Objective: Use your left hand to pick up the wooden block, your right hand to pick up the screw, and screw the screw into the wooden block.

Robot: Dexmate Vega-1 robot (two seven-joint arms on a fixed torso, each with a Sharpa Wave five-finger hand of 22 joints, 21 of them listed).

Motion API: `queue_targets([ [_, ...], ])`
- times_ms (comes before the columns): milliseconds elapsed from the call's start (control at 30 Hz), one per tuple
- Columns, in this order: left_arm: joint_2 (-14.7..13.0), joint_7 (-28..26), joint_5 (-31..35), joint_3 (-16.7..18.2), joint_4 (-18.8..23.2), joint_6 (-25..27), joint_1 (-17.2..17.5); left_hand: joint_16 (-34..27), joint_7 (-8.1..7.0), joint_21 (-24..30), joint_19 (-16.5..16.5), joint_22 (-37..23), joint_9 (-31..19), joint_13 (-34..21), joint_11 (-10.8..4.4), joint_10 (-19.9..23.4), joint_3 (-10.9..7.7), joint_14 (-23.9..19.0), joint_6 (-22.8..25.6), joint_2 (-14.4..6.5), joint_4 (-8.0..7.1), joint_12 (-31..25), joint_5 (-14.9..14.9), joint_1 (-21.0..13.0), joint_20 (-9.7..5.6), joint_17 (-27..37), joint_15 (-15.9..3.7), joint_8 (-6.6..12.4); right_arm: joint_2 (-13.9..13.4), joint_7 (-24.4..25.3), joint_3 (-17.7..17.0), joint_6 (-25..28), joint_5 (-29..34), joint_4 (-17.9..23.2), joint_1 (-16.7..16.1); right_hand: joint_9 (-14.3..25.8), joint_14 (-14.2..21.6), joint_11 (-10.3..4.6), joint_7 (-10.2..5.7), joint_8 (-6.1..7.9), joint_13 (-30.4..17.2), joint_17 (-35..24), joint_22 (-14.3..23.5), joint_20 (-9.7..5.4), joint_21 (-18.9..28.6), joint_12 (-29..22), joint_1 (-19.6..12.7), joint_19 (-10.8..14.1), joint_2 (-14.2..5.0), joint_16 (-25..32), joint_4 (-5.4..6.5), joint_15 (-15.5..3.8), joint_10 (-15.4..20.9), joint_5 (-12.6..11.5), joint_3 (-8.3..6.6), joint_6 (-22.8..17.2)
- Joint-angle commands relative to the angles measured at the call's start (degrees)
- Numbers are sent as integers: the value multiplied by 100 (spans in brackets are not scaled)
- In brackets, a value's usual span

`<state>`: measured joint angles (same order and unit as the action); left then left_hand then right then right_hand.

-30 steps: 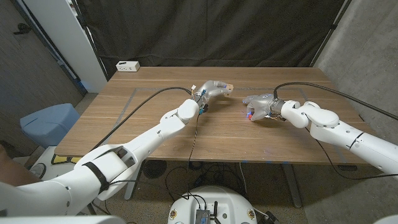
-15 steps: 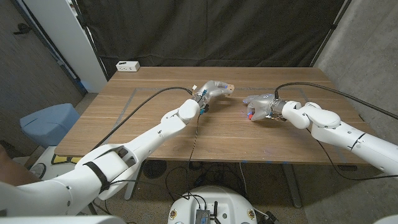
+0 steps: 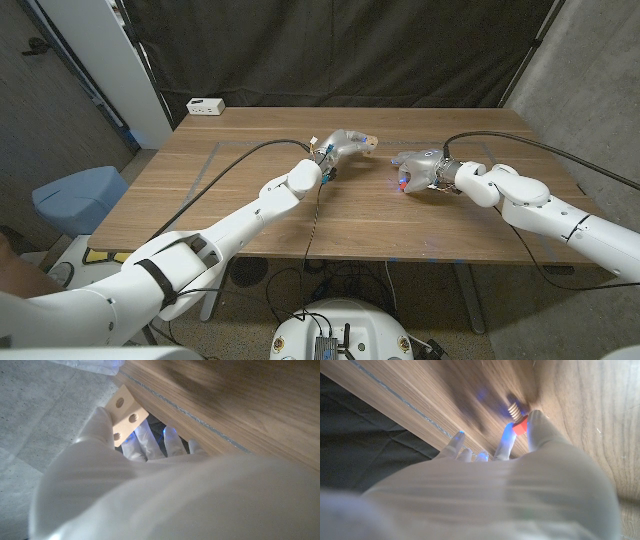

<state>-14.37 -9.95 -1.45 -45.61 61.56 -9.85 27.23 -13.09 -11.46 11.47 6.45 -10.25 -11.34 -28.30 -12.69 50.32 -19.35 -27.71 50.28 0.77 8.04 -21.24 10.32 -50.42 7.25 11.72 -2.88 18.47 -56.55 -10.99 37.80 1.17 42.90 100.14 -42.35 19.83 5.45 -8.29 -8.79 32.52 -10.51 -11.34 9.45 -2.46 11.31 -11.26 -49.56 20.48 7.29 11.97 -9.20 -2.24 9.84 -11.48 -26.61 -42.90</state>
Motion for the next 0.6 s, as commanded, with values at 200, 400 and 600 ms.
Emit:
queue_targets([
  [200,-41,-21,19,5,75,-38,72,-43,90,25,16,-26,-18,-26,10,53,-4,-51,223,-163,-17,23,46,-107,20,16,-540,39,-88,139,-196,212,-157,235,-199,60,80,54,50,102,-22,-26,9,-166,14,-55,-54,110,4,9,3,-244,118,-13,-42,-105],
  [400,-47,-59,28,18,84,-76,97,-39,83,26,19,-26,-18,-25,10,54,2,-45,229,-166,-15,33,47,-103,21,14,-539,37,-107,178,-301,354,-284,351,-292,82,111,77,74,143,-21,-28,7,-183,13,-55,-56,144,2,15,6,-256,146,-11,-44,-139],
  [600,-81,-85,40,35,150,-79,135,-38,95,26,18,-26,-19,-28,12,60,6,-46,224,-171,-13,37,47,-100,20,12,-536,31,-136,253,-428,466,-472,458,-393,110,166,123,102,186,-21,-31,5,-222,20,-63,-55,216,0,26,11,-266,208,-6,-46,-150],
])
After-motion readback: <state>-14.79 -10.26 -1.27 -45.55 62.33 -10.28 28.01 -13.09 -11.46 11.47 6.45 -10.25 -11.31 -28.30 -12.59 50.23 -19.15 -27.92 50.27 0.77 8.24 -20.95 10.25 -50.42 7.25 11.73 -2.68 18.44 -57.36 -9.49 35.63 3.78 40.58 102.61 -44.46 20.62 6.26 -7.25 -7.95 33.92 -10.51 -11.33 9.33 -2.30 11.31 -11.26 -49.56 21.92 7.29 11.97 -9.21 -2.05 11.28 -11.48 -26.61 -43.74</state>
